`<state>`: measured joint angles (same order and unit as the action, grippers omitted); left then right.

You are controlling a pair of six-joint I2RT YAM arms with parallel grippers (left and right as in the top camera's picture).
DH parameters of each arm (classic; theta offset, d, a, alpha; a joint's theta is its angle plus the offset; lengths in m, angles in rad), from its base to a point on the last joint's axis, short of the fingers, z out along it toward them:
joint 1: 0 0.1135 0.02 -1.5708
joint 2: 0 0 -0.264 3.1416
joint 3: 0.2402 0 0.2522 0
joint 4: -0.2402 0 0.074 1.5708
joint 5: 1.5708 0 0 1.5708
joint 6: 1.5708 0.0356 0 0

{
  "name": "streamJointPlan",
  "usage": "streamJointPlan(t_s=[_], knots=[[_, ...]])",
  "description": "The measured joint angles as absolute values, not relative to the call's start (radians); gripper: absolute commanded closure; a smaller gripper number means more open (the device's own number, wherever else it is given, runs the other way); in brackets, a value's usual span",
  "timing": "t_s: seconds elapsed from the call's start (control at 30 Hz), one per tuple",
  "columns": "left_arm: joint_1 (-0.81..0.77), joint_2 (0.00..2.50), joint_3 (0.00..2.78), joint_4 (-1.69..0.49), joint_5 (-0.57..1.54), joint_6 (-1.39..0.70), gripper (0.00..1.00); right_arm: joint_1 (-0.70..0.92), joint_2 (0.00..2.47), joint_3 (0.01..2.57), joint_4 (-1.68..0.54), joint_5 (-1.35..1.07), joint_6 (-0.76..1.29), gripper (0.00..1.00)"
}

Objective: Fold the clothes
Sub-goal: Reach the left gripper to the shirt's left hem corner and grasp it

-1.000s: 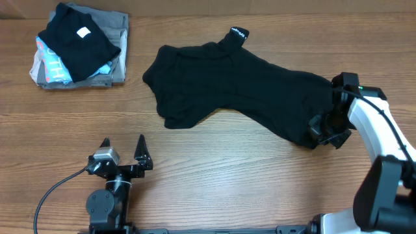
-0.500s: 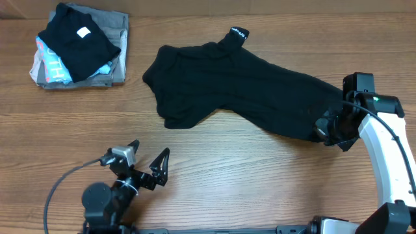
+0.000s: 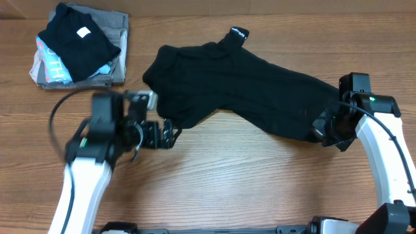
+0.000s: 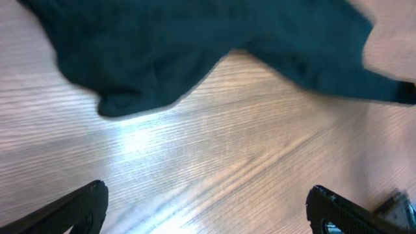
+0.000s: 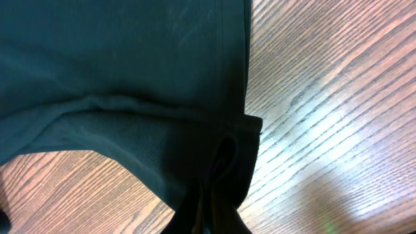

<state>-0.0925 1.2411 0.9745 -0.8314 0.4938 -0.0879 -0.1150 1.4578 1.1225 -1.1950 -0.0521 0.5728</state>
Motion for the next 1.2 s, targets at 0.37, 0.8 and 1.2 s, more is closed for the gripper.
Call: streamJointPlan(t_s=[0.37, 0.8, 1.2], knots=[[-0.095, 1.669, 0.989, -0.677, 0.459, -0.014, 0.00, -0.115, 1.458, 1.122, -1.189, -0.051, 0.572, 0.96], [-0.097, 1.777, 0.990, -0.451, 0.396, 0.007, 0.00, -0.115, 1.458, 1.122, -1.189, -0.052, 0.551, 0.96], [-0.131, 1.822, 0.993, -0.429, 0.384, 0.019, 0.75, -0.115, 1.458, 1.122, -1.198, -0.052, 0.549, 0.96]])
